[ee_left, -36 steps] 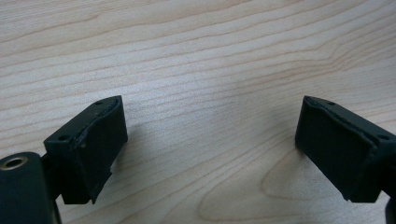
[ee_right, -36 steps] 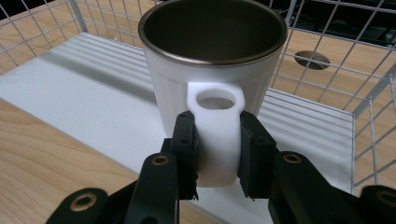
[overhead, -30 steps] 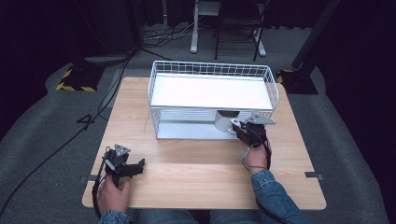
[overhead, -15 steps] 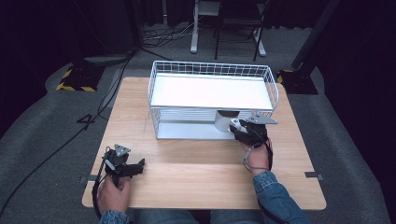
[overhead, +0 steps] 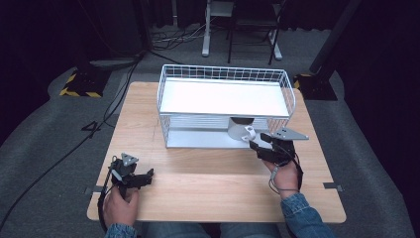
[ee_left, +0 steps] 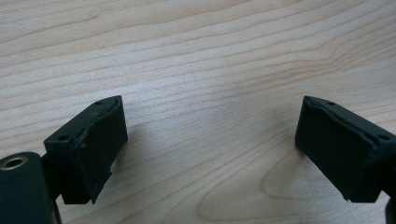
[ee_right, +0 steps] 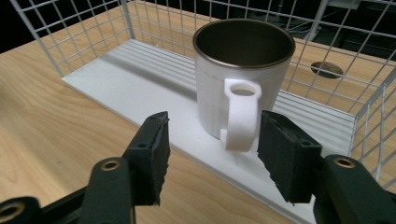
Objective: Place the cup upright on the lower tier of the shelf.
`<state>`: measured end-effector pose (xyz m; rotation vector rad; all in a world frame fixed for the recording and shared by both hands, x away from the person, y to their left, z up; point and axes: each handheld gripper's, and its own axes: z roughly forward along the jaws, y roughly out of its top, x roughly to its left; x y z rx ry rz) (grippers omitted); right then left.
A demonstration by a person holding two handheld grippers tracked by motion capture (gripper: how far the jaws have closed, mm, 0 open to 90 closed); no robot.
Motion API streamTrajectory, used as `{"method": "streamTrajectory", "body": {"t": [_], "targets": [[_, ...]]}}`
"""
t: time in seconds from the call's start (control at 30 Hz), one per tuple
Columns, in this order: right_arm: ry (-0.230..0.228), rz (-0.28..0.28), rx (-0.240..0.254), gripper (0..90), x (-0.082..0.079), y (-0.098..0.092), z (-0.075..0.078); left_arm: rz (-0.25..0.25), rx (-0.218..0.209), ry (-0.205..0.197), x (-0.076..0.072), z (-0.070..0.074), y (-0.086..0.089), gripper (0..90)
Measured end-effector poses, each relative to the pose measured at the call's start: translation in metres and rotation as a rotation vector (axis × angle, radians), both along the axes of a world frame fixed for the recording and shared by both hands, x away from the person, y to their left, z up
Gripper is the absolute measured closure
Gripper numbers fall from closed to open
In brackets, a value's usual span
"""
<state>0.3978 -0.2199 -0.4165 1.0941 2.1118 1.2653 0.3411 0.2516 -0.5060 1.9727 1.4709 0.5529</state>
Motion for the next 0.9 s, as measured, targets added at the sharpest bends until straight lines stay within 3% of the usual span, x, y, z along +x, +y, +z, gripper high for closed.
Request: {"method": "streamTrajectory", "body": {"t": [0.23, 0.33, 0.5, 0.77, 0.9], "targets": [[0.019, 0.04, -0.001, 36.6, -0.02, -0.008, 0.004, 0.002, -0.002, 0.0, 0.0, 0.0, 0.0, 9.6], [0.05, 0.055, -0.001, 33.1, -0.03, -0.013, 0.002, 0.002, -0.002, 0.001, 0.0, 0.0, 0.0, 9.6], [0.087, 0.052, -0.012, 30.6, -0.043, -0.024, -0.002, 0.003, -0.003, 0.001, 0.0, 0.0, 0.0, 9.6], [0.111, 0.02, -0.044, 28.7, -0.06, -0.044, -0.013, 0.003, -0.003, 0.001, 0.0, 0.0, 0.0, 9.6], [0.12, 0.01, -0.057, 23.3, -0.064, -0.054, -0.02, 0.003, -0.002, 0.0, 0.0, 0.0, 0.0, 9.6]]}}
